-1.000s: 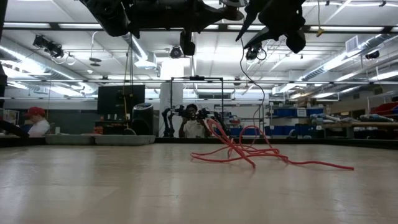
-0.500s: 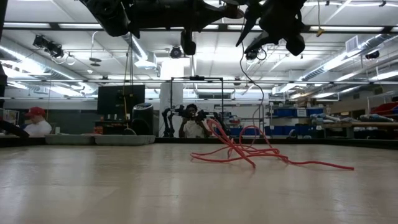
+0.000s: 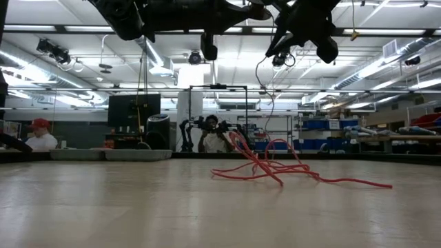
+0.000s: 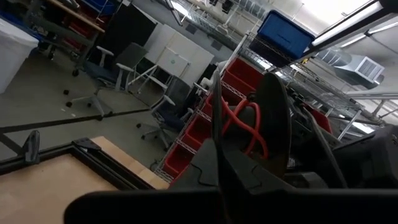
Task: Coil cords
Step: Coil the red wire onto the spool
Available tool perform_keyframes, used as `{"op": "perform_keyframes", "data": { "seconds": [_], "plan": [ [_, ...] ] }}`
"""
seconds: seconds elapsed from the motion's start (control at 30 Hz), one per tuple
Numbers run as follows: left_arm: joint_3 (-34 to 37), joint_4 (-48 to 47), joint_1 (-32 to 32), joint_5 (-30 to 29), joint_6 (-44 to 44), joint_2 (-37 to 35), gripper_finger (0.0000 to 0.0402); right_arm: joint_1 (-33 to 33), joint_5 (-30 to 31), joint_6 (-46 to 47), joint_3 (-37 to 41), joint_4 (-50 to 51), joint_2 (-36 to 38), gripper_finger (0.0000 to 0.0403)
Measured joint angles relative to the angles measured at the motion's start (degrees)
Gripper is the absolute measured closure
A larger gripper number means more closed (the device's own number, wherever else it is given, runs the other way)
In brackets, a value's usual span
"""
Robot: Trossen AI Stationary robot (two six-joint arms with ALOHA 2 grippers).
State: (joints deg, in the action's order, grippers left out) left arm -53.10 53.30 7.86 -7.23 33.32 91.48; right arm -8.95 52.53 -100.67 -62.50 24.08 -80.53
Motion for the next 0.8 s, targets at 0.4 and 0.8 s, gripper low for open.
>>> {"op": "perform_keyframes", "data": {
  "seconds": [0.4, 0.8],
  "plan": [
    [0.00, -0.45, 0.02, 0.00, -17.37, 0.00, 0.0401, -5.50, -4.97, 25.07, 0.02, -7.91, 0.03, 0.0402],
    [0.00, -3.15, -2.11, 0.07, -39.69, 0.00, 0.0401, -7.51, -6.75, 36.32, 0.02, -20.01, 0.83, 0.0403]
  ]
}}
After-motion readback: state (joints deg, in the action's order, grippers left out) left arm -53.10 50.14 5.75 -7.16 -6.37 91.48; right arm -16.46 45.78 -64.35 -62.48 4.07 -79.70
